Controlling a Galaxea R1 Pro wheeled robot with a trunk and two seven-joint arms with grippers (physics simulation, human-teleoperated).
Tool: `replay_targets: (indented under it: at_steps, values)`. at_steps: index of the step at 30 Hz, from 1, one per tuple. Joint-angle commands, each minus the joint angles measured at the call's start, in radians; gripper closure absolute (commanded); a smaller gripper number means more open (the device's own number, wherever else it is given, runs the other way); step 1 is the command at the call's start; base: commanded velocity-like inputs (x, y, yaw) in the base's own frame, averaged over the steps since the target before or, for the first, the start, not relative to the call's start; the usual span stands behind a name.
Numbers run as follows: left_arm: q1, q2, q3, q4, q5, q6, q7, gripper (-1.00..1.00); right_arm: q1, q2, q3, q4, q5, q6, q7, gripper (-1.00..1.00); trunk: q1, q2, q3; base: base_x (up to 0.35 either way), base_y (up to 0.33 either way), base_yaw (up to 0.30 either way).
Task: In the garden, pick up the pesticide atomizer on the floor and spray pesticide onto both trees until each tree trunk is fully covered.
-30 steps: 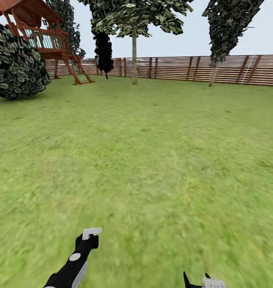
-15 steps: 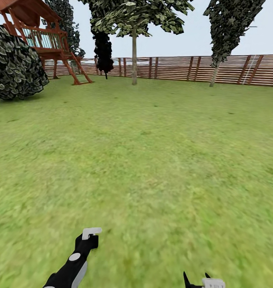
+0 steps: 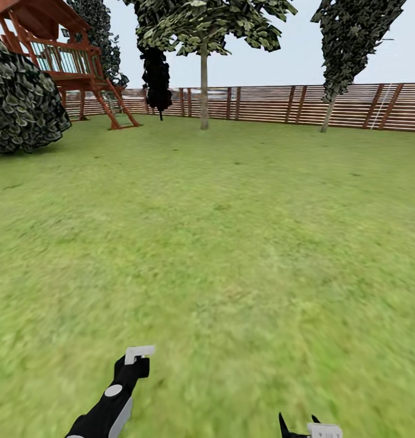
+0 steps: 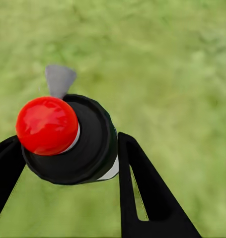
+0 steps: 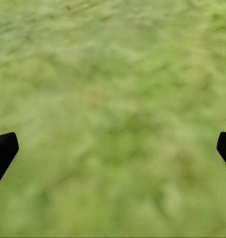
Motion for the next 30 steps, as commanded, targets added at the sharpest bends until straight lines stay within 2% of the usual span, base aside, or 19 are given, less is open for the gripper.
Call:
replay_targets:
  at_steps: [1, 30]
  values:
    - [0.0, 0.001, 0.0, 0.0, 0.0, 0.0, 0.0, 1.0, 0.0, 0.0, 0.0, 0.0, 0.0, 0.0, 0.0, -1.0, 0.0, 0.0, 0.0, 0.34, 0.0, 0.0]
    - [0.0, 0.0, 0.0, 0.003, 0.0, 0.0, 0.0, 1.0, 0.0, 0.0, 0.0, 0.0, 0.0, 0.0, 0.0, -1.0, 0.0, 0.0, 0.0, 0.34, 0.0, 0.0]
